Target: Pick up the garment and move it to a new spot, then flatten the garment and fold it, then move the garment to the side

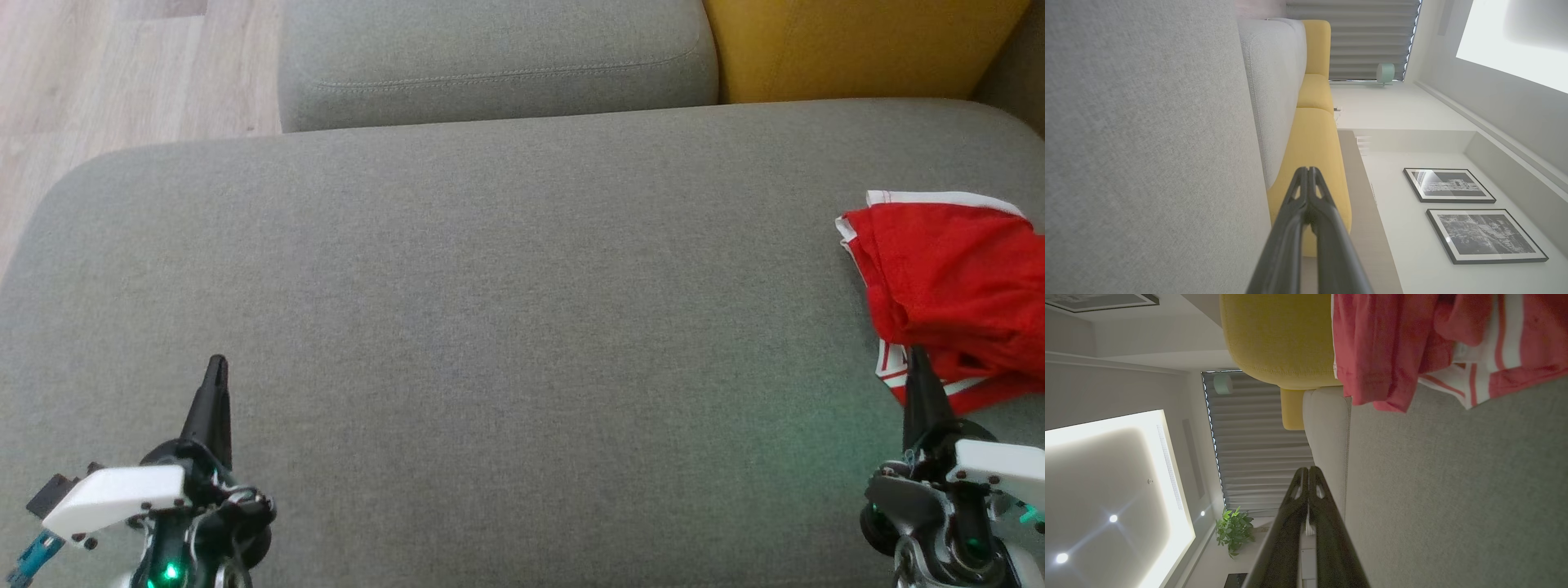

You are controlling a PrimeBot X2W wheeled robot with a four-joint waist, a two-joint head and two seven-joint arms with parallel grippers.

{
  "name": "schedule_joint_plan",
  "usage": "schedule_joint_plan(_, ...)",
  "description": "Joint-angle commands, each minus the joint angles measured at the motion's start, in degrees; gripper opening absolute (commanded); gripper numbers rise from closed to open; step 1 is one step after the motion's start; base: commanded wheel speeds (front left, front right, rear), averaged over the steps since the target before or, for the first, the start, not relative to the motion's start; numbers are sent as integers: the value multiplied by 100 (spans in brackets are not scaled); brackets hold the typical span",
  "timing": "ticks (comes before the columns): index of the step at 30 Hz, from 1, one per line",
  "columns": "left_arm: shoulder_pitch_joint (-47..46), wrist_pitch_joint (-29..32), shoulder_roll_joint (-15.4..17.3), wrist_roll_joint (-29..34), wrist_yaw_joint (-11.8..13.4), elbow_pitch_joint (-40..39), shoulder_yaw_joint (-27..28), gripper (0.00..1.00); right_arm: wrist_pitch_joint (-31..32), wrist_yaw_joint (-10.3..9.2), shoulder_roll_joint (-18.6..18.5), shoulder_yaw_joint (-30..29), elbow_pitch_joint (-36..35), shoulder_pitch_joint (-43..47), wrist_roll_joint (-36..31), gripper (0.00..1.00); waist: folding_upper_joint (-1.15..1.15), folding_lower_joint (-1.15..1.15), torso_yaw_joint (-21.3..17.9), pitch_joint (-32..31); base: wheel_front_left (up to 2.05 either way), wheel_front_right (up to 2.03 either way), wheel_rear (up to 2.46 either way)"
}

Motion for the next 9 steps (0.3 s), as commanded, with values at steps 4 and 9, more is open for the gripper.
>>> schedule_joint_plan(4,-307,48,46,19,-41,-150,232,0,53,44,-74,89,-178,-286,11,0,0,0,0,0,0,0,0)
schedule_joint_plan(9,-307,55,40,26,-41,-150,241,0,59,44,-69,83,-178,-286,6,0,0,0,0,0,0,0,0)
